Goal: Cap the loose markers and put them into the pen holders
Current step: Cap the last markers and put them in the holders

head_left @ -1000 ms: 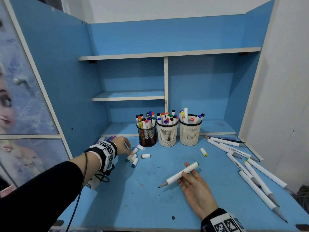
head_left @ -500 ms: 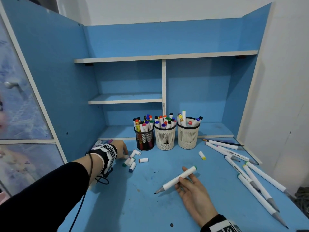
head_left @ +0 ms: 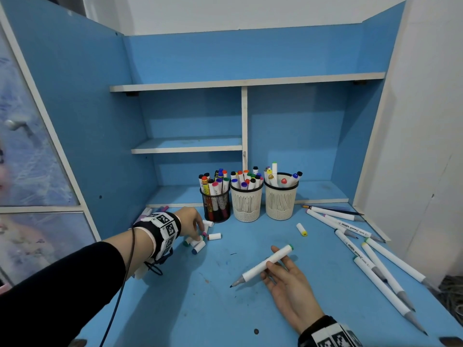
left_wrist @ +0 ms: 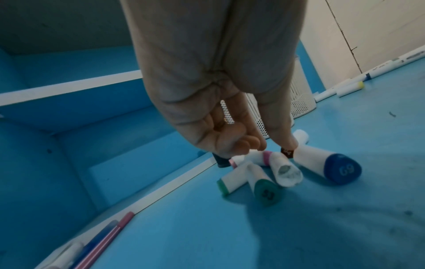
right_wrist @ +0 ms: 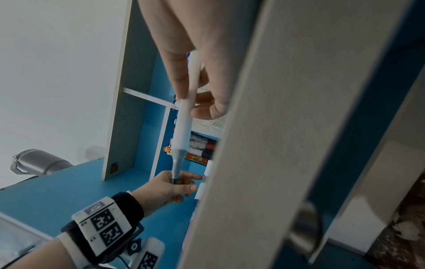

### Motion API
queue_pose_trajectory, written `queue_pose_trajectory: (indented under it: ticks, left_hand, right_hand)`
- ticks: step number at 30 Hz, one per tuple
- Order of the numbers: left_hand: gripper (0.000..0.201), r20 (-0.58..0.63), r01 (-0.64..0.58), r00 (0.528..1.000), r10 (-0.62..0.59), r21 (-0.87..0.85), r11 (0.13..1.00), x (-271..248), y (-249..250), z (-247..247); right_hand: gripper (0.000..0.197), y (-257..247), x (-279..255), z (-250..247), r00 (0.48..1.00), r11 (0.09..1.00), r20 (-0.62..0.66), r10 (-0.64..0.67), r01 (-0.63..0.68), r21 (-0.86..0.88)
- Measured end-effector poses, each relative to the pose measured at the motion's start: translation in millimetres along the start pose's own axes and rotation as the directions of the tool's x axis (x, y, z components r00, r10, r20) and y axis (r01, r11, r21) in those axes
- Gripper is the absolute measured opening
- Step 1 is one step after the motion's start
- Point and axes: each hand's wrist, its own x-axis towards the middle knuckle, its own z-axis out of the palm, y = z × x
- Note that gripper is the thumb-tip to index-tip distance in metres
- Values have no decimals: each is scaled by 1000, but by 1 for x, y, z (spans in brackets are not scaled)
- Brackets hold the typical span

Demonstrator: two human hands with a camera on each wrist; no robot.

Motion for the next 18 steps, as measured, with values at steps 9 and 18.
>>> queue_pose_trajectory:
  ticks: [9, 18]
  left_hand:
    - [31, 27, -21, 1000, 17, 164, 986, -5, 16, 2]
    - [36, -78, -16, 997, 21, 61, 998, -15, 29, -5]
  right_hand:
    - [34, -1, -2, 1, 1000, 1000, -3, 0, 0, -25]
    - [32, -3, -6, 4, 999, 1000, -54, -7, 7, 11]
